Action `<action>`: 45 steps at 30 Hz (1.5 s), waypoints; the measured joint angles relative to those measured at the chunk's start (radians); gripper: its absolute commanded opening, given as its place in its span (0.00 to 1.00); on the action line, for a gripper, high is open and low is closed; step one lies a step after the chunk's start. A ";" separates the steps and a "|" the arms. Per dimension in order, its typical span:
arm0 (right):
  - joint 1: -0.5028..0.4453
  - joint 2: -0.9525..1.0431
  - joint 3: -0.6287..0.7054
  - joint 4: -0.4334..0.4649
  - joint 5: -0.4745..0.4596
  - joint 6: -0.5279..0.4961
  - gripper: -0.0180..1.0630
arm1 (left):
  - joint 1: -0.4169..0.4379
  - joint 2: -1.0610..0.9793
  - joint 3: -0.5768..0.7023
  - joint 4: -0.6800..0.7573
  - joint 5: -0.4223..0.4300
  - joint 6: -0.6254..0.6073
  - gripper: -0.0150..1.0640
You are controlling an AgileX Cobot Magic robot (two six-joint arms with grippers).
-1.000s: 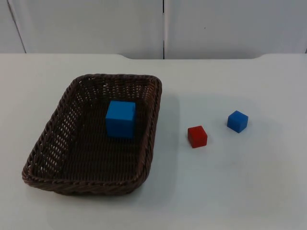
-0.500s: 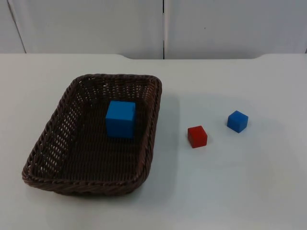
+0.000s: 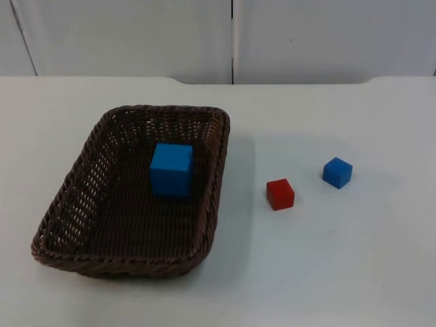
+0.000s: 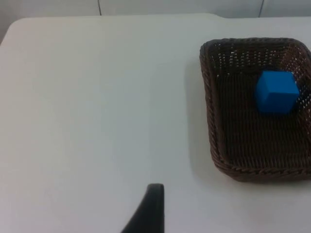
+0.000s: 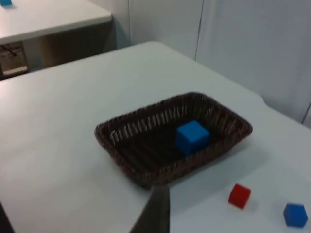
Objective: Pick up the basket with the left hand and place the largest block into the basket with the right hand.
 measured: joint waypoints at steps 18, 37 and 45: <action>0.000 -0.307 0.008 -0.039 0.395 0.122 0.73 | 0.000 0.000 0.000 0.002 0.000 -0.001 0.81; 0.000 -0.334 0.076 -0.046 0.419 0.128 0.73 | 0.000 0.000 0.000 0.006 0.000 -0.001 0.99; 0.000 -0.334 0.076 -0.046 0.419 0.128 0.87 | 0.000 0.000 0.000 0.006 0.000 -0.001 0.99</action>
